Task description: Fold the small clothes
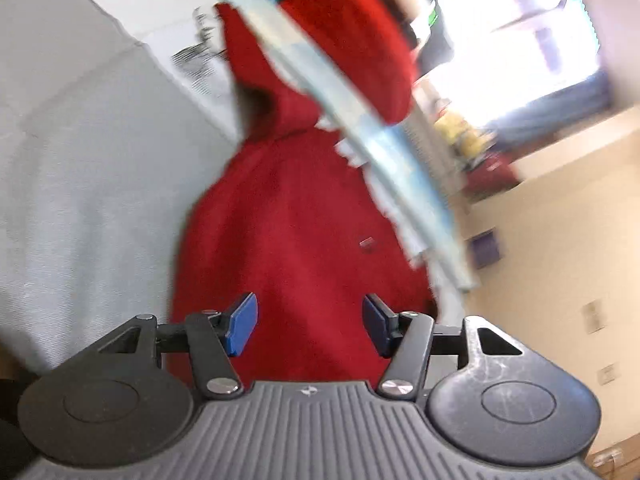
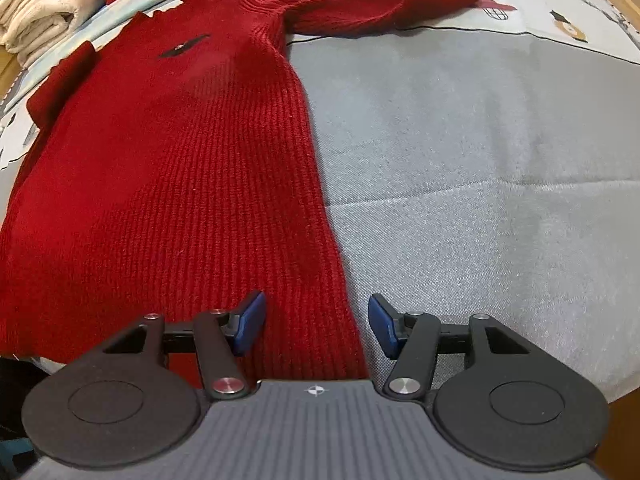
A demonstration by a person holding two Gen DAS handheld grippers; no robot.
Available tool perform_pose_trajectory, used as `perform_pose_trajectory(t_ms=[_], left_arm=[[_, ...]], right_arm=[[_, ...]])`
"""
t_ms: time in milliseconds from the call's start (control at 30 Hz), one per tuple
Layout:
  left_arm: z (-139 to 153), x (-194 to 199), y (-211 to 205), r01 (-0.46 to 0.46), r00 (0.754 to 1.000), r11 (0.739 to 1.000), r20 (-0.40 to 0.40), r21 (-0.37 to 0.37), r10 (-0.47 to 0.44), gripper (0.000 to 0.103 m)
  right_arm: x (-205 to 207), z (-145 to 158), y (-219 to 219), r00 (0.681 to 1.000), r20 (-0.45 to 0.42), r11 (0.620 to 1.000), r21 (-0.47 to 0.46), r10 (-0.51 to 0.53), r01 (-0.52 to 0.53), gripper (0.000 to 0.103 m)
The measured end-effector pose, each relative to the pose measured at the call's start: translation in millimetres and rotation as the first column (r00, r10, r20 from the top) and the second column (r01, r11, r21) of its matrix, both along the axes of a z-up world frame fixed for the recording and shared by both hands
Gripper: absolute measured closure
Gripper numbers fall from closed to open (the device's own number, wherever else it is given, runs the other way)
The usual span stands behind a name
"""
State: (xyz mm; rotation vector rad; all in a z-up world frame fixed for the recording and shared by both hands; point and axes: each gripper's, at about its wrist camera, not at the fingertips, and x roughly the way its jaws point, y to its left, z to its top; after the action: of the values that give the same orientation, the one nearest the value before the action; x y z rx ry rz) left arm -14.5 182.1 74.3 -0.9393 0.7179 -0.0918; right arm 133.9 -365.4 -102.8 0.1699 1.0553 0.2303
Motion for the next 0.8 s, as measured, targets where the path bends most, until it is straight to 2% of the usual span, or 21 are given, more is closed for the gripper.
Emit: perform_pose_trajectory(t_ms=[33,100,167,233,333,367,400,433,500,533,567,600,700,800], left_arm=[[1,3,-2,0.003,1.000,0.999,-0.023,0.048,-0.002,0.036],[-10,17,-15,0.061,0.985,0.979,-0.173,0.193,-0.027,0.036],[-38,29,-27,0.139,0.930,0.953,-0.367,0.270,-0.032,0.039],[-57,39,-30,0.174,0.893,0.941,-0.450,0.290,-0.027,0.049],[-63,48,-31,0.195,0.886,0.937,-0.462,0.289,-0.041,0.060],[-64,50,-34,0.208,0.885,0.937,-0.463,0.282,-0.057,0.062],[-65,53,-37,0.225,0.883,0.934,-0.464,0.278,-0.075,0.062],[-69,55,-41,0.243,0.882,0.928,-0.462,0.282,-0.091,0.062],[-71,54,-55,0.288,0.882,0.900,-0.457,0.326,-0.116,0.062],[-70,55,-58,0.302,0.882,0.887,-0.455,0.350,-0.122,0.067],[-69,56,-60,0.310,0.884,0.878,-0.450,0.365,-0.125,0.092],[-66,56,-59,0.315,0.885,0.874,-0.447,0.371,-0.129,0.095],[-34,51,-53,0.330,0.904,0.848,-0.398,0.415,-0.157,0.096],[26,42,-31,0.308,0.936,0.848,-0.296,0.431,-0.189,0.096]], right_arm=[[0,0,0,1.000,0.002,1.000,0.002,0.005,-0.005,0.045],[0,-1,-4,1.000,-0.002,1.000,0.005,0.012,-0.012,0.046],[-2,-3,-6,1.000,-0.008,1.000,0.010,0.014,-0.014,0.048],[1,-3,-4,1.000,-0.011,1.000,0.013,0.027,-0.026,0.055],[1,-4,2,0.998,-0.009,0.998,-0.013,0.057,-0.057,0.064],[2,-4,4,0.998,-0.008,0.998,-0.012,0.068,-0.068,0.071],[2,-4,6,0.997,-0.006,0.997,-0.007,0.080,-0.080,0.074],[3,-3,7,0.996,-0.002,0.996,-0.010,0.090,-0.090,0.078],[4,-3,9,0.995,0.006,0.995,-0.016,0.101,-0.101,0.084],[3,-2,9,0.995,0.008,0.995,-0.014,0.103,-0.103,0.088],[3,-2,9,0.995,0.010,0.995,-0.011,0.104,-0.104,0.088],[2,-1,8,0.995,0.012,0.995,-0.005,0.103,-0.103,0.089],[-1,10,-1,0.996,0.021,0.993,0.075,0.086,-0.087,0.091],[-8,48,-25,0.996,0.052,0.961,0.265,0.075,-0.086,0.092]])
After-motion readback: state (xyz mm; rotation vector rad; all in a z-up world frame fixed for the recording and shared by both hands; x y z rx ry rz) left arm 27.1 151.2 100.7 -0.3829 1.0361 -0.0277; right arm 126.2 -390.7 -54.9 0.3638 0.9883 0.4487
